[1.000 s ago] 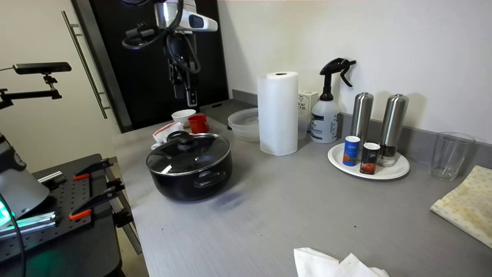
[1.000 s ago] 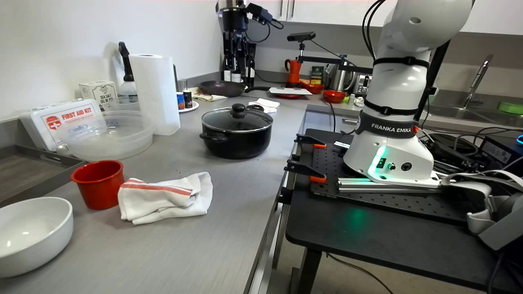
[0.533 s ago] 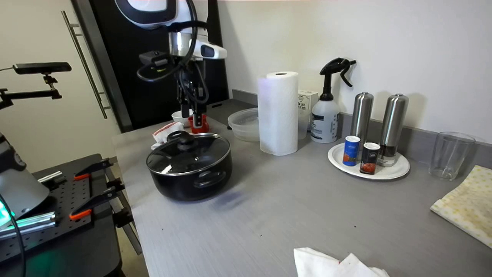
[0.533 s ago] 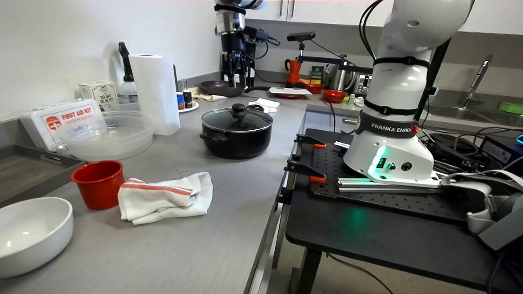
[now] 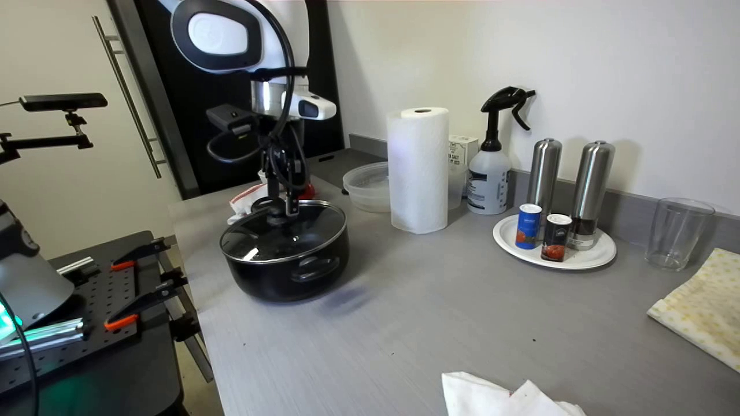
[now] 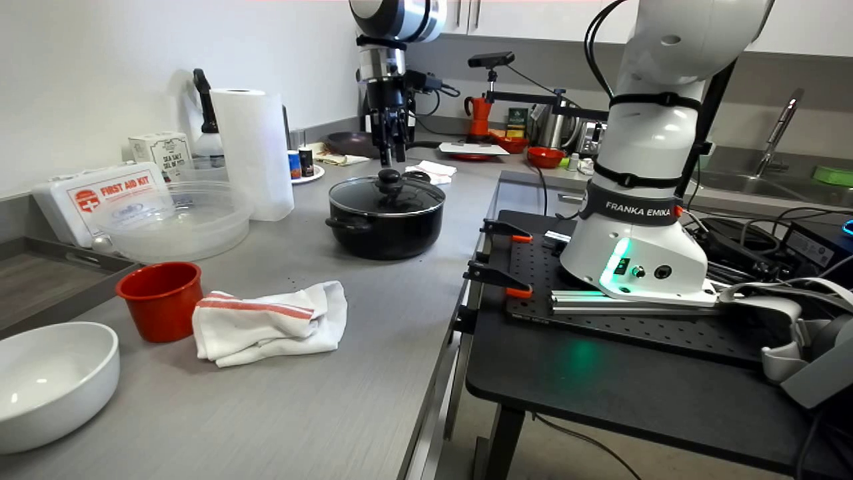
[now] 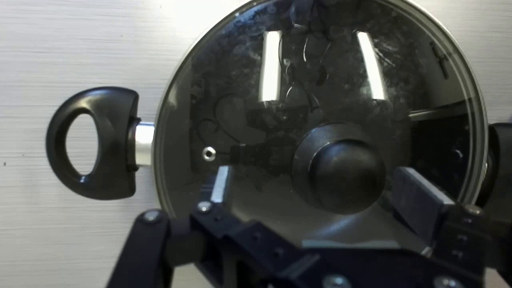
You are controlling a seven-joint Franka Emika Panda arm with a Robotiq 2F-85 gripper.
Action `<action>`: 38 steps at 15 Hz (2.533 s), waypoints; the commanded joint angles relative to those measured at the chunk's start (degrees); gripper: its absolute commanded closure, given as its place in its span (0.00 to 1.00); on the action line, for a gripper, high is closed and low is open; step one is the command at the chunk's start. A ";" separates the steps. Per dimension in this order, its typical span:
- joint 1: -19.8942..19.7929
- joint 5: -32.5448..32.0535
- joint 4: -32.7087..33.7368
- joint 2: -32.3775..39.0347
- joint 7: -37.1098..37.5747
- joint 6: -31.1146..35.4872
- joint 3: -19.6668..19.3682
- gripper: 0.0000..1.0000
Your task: Remove the glass lid from the black pot.
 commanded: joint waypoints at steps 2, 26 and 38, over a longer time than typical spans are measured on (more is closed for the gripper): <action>-0.32 0.94 -2.22 2.02 -0.91 4.48 2.11 0.00; 1.31 -4.22 -13.83 -11.09 3.37 13.20 3.55 0.73; 7.32 -20.15 -15.89 -18.32 27.33 8.50 15.44 0.73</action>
